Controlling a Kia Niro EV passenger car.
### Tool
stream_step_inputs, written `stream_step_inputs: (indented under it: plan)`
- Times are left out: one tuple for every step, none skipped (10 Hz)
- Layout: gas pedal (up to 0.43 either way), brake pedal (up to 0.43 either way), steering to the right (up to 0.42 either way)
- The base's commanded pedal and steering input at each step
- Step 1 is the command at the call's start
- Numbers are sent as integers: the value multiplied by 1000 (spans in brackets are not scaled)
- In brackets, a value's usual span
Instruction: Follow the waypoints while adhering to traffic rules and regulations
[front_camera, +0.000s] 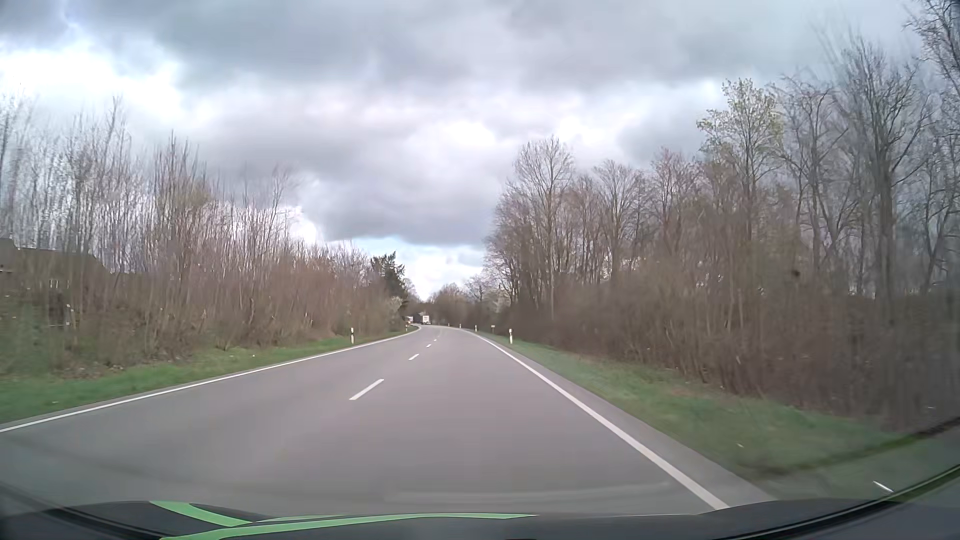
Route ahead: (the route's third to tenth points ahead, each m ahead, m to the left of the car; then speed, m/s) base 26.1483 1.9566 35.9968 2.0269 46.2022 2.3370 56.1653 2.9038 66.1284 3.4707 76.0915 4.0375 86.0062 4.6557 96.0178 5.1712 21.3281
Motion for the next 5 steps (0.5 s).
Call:
stream_step_inputs:
  plan:
    - [189, 0, -2]
    - [189, 0, -2]
    - [189, 0, -2]
    - [189, 0, -2]
    - [189, 0, -2]
